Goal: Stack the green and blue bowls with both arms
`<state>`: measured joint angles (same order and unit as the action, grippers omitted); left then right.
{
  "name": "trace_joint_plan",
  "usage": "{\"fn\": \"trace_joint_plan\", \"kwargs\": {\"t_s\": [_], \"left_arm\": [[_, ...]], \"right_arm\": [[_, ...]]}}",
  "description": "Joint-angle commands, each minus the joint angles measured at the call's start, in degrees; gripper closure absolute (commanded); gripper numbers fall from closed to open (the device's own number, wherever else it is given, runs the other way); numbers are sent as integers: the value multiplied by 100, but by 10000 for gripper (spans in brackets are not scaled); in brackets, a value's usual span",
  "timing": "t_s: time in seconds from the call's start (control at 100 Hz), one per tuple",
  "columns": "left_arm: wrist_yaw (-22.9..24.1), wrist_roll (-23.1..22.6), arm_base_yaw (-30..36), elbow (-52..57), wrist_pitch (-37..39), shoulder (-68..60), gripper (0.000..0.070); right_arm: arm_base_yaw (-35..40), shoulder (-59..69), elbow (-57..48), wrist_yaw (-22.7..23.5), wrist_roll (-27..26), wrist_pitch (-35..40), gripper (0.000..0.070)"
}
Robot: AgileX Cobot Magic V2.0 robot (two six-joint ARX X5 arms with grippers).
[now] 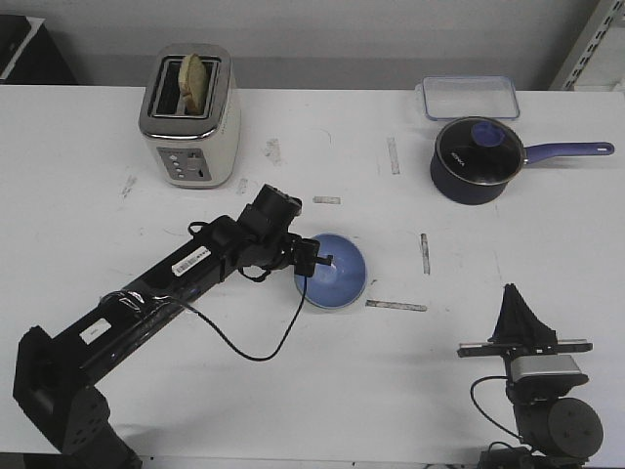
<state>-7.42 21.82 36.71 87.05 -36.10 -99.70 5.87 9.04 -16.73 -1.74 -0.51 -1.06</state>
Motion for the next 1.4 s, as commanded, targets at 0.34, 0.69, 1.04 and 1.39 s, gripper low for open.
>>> {"fn": "trace_joint_plan", "kwargs": {"t_s": [0.34,0.69,1.04,1.39], "left_arm": [[33,-898,28,-7,264,675,443],[33,-2111,-326,-2627,3698,2448,465],[37,-2138,-1266,-4695,4817,4295,699],[214,-2116,-2529,-6081,4765,6518,699]], "right_arm": [[4,-4,-13,-20,-96,-61,697],[4,-4,-13,-20,-98,-61,697],[4,-4,-13,-20,-96,-61,697],[4,-4,-15,-20,-96,-61,697]]}}
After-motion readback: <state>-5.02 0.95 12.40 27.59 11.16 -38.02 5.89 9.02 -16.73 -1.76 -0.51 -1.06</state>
